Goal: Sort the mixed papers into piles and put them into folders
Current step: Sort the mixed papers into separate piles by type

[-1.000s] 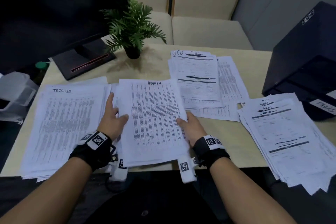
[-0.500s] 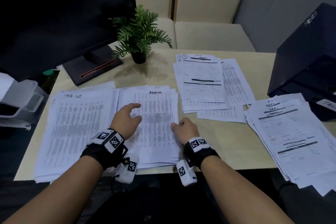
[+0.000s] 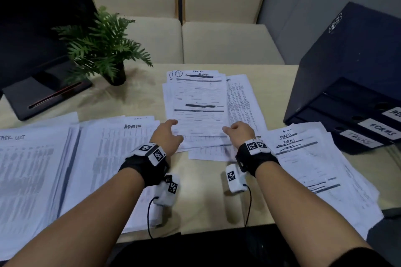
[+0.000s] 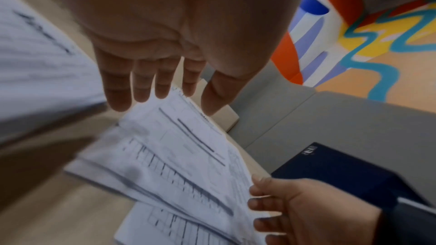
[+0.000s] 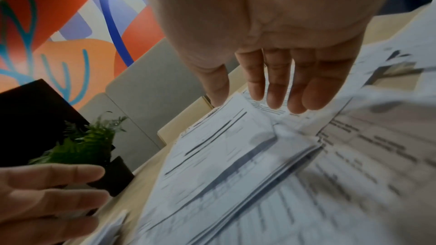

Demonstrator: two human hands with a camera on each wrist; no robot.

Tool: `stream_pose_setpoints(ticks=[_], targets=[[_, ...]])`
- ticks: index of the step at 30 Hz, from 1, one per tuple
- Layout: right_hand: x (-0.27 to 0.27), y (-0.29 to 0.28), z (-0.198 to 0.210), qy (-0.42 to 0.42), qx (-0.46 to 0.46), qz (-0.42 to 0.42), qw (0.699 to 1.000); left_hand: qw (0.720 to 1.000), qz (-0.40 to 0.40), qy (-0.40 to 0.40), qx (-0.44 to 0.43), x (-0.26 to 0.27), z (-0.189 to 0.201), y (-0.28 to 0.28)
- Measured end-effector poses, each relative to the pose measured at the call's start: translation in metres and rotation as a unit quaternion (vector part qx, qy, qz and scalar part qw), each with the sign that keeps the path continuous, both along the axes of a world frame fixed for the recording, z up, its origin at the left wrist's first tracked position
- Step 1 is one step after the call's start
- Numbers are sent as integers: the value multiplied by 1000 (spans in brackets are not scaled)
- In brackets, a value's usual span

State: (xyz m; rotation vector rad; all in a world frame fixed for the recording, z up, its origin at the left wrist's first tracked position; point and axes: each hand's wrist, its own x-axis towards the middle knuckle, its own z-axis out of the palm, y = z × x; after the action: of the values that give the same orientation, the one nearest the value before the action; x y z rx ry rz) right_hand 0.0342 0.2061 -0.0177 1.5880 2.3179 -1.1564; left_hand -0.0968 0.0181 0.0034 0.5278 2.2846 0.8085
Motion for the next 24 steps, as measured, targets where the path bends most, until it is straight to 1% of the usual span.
stream_pose_setpoints(ticks=[3, 6, 10, 14, 17, 21, 24], targets=[[-7, 25, -8, -5, -4, 4, 1000, 999, 8, -15, -43, 4, -16, 25], [-16, 38, -16, -5, -18, 8, 1000, 996, 17, -25, -83, 7, -31, 40], [-32, 46, -29, -3, -10, 20, 1000, 992, 20, -11, -127, 9, -39, 46], [-46, 47, -38, 17, -24, 15, 999, 992, 16, -33, -117, 13, -38, 47], [-48, 45, -40, 37, -24, 16, 999, 992, 10, -26, -120, 13, -36, 43], [-47, 42, -41, 29, 5, 39, 999, 994, 16, -20, -108, 13, -35, 38], [-44, 38, -37, 32, -14, 29, 999, 995, 19, -31, -92, 16, -34, 36]])
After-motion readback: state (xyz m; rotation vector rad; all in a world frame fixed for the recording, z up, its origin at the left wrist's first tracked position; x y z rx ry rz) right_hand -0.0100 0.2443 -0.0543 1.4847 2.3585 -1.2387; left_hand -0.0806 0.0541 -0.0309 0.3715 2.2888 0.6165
